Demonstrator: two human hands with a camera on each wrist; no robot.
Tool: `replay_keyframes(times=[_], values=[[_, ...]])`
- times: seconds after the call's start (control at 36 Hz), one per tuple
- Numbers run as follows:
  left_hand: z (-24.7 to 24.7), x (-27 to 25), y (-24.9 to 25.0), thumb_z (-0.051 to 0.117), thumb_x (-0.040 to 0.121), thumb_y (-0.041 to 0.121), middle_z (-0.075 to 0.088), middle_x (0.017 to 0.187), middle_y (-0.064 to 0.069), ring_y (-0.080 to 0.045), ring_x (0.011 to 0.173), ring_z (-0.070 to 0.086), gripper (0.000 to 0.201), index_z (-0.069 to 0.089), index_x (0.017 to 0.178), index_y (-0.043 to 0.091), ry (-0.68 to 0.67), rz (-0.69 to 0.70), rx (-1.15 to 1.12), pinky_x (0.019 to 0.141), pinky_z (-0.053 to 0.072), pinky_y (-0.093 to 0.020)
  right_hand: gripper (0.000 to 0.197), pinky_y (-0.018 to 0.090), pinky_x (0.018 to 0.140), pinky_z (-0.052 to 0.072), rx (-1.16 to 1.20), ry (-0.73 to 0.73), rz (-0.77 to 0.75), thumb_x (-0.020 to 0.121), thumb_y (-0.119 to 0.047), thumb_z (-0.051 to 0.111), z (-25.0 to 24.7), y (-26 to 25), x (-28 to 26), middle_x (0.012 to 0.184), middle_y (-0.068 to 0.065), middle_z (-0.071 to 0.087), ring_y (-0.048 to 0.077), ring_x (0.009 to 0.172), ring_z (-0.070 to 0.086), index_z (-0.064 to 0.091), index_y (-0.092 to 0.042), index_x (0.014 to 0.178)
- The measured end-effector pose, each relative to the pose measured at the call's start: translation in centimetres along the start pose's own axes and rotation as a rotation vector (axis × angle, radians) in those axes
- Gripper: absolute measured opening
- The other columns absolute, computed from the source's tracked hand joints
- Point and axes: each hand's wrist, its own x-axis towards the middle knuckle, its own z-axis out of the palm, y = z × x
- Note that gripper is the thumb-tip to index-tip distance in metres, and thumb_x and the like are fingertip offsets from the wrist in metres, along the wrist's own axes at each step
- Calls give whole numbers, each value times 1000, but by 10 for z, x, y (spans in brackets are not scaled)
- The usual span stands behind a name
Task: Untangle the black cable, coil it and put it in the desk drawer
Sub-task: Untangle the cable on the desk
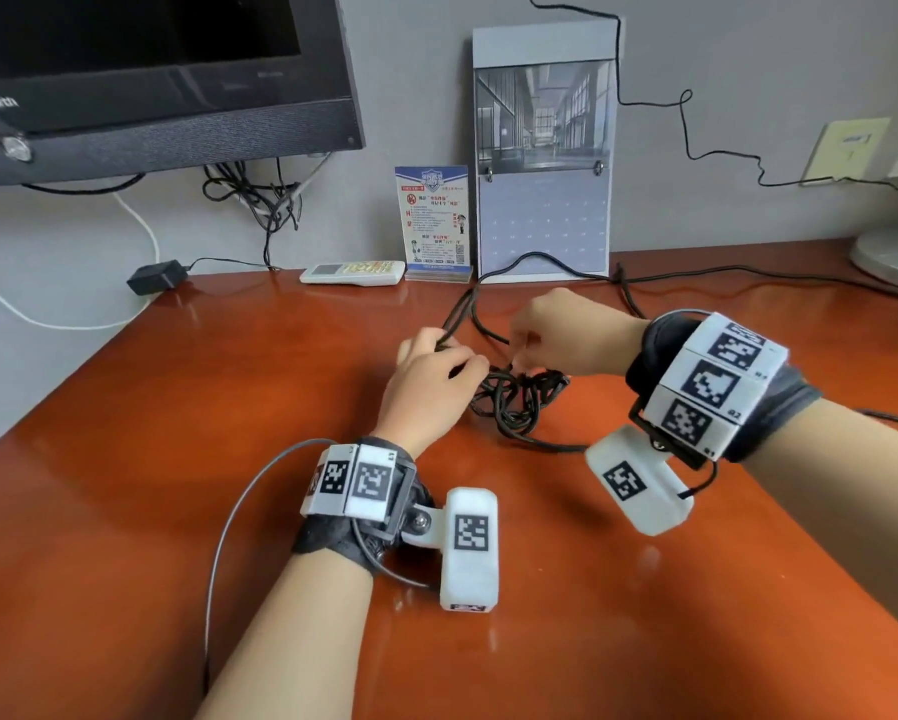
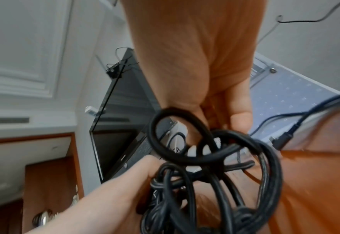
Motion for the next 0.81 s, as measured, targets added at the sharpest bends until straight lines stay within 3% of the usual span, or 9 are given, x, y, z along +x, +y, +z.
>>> replay_keyframes(times=[0.14,0.25,0.31,0.36,0.42,0.47,0.53,0.61,0.81], values=[[-3,-3,6,39,93,27,41,95,2,-19,106,30,39,46,55,24,-41,-137,-102,90,28,-31,24,33,63,45,222,271,194,91,-11,50,12,16,5,68,15,55,31,67,53,53,-2,69],[-4,-4,11,38,94,25,43,95,-3,-22,108,32,43,40,51,22,-56,-176,-162,93,30,-34,29,22,46,37,326,326,283,90,-6,43,14,19,5,60,7,50,15,41,52,42,-10,62],[-4,-4,10,40,92,26,44,93,-1,-23,107,33,42,42,50,22,-67,-173,-133,92,31,-33,12,27,61,42,241,247,204,86,-1,42,12,15,3,89,13,60,21,66,62,52,-8,84],[-4,-4,9,43,91,27,42,87,4,-23,104,33,42,43,49,22,-78,-162,-96,89,31,-33,38,32,80,44,139,170,22,79,7,43,8,10,-2,118,10,55,28,102,56,55,-10,111],[-4,-5,7,45,90,28,41,86,5,-23,104,33,44,42,47,24,-85,-158,-78,91,33,-34,51,36,93,44,79,66,-168,80,7,44,2,5,-7,124,0,56,21,113,52,57,-20,122],[-3,-5,7,47,90,29,43,89,4,-23,106,34,43,45,48,24,-93,-149,-69,95,34,-37,46,38,87,48,-124,0,-272,87,-3,45,-3,-2,-11,113,-7,60,19,109,54,59,-31,121],[-3,-6,8,48,91,30,43,89,5,-22,107,34,41,47,50,27,-98,-150,-62,97,34,-38,32,34,71,47,-483,56,-313,93,-15,42,-7,-11,-14,103,-5,62,23,99,58,59,-29,116],[-5,-6,9,49,91,29,43,88,4,-23,106,35,40,49,51,27,-85,-158,-88,93,33,-34,16,25,51,29,-820,156,-275,90,-12,40,-13,-24,-17,70,1,52,26,70,53,48,-11,77],[-8,-7,11,47,89,22,43,86,0,-21,105,35,41,41,49,20,-90,-187,-174,84,30,-30,28,22,54,24,-594,211,186,83,-9,45,-36,0,-13,57,1,36,19,52,39,33,-12,58]])
